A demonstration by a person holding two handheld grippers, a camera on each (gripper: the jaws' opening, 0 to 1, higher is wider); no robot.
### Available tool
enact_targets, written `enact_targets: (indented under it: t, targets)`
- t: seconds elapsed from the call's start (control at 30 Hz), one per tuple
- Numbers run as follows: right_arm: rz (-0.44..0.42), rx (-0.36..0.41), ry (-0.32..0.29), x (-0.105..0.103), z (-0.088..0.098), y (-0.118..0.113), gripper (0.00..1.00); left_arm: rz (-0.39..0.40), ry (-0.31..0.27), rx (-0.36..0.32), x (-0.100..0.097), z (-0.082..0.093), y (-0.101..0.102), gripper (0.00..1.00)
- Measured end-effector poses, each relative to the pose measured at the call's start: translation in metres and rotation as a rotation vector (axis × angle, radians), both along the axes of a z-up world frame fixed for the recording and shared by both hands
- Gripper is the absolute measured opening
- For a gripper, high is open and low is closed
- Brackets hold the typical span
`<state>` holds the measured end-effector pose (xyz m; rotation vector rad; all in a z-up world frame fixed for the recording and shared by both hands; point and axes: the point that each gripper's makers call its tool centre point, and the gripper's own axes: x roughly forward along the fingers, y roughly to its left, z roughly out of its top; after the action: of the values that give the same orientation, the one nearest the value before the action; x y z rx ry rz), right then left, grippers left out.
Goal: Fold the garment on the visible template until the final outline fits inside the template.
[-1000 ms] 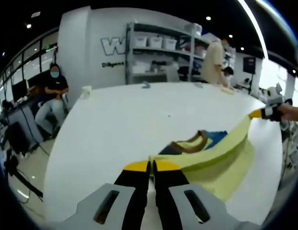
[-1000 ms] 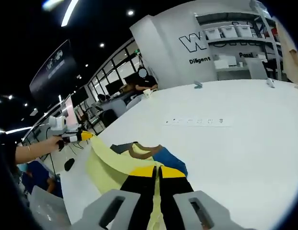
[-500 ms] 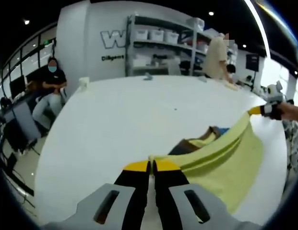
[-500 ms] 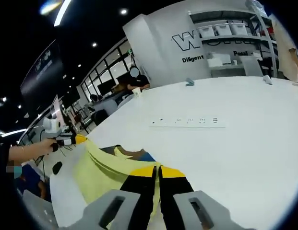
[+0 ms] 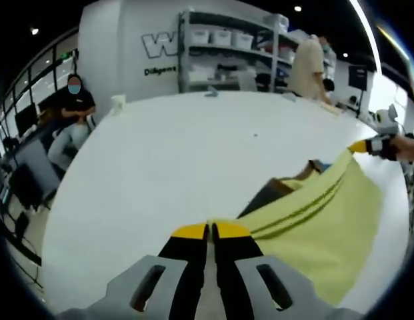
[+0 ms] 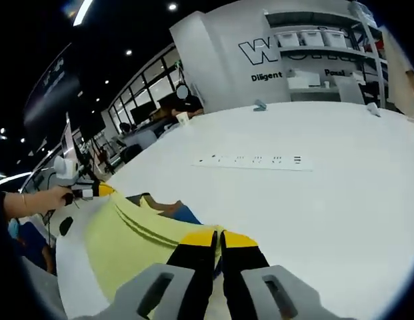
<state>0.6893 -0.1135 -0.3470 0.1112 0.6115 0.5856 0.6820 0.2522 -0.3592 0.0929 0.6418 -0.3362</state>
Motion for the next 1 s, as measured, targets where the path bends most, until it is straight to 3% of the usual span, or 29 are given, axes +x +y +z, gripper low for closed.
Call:
enact_targets:
  t: [0.1,0.17,0.27,0.33,0.43,0.47,0.5,0.67,0.77,1.0]
  targets:
    - [0.023,-0.021,-0.002,-0.005,-0.005,0.003,0.00,-0.022,0.005,0.016,-0.002,-0.001,0.002,0.03]
    - [0.029,-0.036,-0.012,-0.007,-0.005,0.002,0.00,-0.055,-0.007,0.041,-0.003,-0.001,0.001,0.10]
    - [0.058,-0.174,-0.062,-0.007,-0.011,-0.009,0.21,-0.106,-0.044,0.020,-0.004,0.004,-0.006,0.34]
    - [0.079,-0.180,-0.069,-0.010,-0.012,-0.007,0.25,-0.156,-0.044,0.019,-0.005,0.004,-0.011,0.38]
    - [0.116,-0.205,-0.053,-0.012,-0.019,-0.003,0.20,-0.262,0.002,0.169,-0.020,-0.012,-0.011,0.34]
    - [0.118,-0.208,-0.047,-0.013,-0.020,-0.003,0.20,-0.271,0.014,0.180,-0.023,-0.015,-0.011,0.34]
    - [0.108,-0.216,-0.036,-0.015,-0.022,-0.003,0.19,-0.271,0.035,0.183,-0.027,-0.020,-0.012,0.34]
    - [0.099,-0.221,-0.017,-0.019,-0.033,-0.003,0.16,-0.217,0.020,0.158,-0.021,-0.021,-0.008,0.30]
    - [0.056,-0.185,-0.002,-0.011,-0.034,-0.003,0.15,-0.146,0.002,0.139,-0.011,-0.018,-0.006,0.28]
    - [0.017,-0.155,0.007,0.004,-0.035,0.005,0.13,-0.085,-0.005,0.104,0.012,-0.016,-0.010,0.27]
